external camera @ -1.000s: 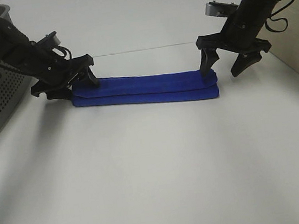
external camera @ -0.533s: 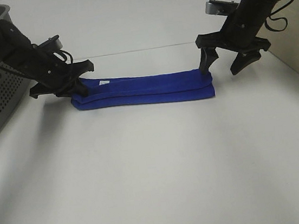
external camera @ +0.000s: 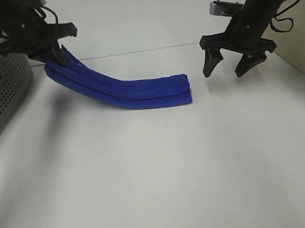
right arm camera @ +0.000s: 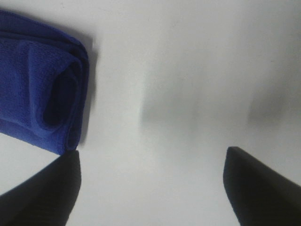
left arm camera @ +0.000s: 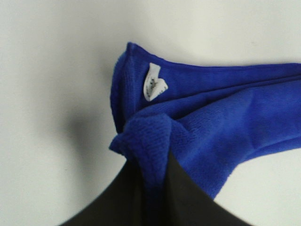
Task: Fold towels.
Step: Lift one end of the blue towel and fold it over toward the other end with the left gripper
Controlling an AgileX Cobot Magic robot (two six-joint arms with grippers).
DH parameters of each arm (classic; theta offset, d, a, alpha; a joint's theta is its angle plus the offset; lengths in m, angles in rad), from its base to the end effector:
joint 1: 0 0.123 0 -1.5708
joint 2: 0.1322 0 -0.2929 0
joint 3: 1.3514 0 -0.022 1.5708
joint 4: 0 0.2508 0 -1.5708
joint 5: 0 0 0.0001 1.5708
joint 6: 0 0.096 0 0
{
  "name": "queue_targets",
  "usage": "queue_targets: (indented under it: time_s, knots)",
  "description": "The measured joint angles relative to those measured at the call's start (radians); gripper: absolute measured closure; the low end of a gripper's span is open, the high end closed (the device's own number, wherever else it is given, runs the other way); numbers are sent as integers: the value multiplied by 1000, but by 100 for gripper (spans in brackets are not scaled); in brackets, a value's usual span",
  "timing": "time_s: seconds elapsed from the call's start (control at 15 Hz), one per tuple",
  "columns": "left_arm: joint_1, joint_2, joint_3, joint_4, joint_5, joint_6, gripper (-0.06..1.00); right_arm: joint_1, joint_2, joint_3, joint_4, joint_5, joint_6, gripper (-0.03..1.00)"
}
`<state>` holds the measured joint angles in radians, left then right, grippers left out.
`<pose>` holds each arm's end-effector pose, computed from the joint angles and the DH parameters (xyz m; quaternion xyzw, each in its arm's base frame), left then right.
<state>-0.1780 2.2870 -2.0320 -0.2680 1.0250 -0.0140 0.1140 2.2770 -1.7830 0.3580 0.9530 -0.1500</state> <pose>0.4947 -0.1111 0.2101 0.0332 0.9739 -0.1425 0.1733 0.4726 0.0817 0.1505 -0.0423 0.9815 0.1533 0.1064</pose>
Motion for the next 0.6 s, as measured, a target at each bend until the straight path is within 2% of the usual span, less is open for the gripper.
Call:
queue_targets:
  time_s: [0.13, 0.2, 0.33, 0.6]
  knots:
    - [-28, 0, -49, 3, 32, -15, 89, 0, 0, 0, 0, 7, 0, 19]
    - [-106, 0, -104, -9, 39, -39, 89, 0, 0, 0, 0, 11, 0, 19]
    - [-161, 3, -113, -42, 6, -67, 89, 0, 0, 0, 0, 12, 0, 19]
    - [-248, 77, -115, -113, -147, -148, 89, 0, 0, 0, 0, 30, 0, 19]
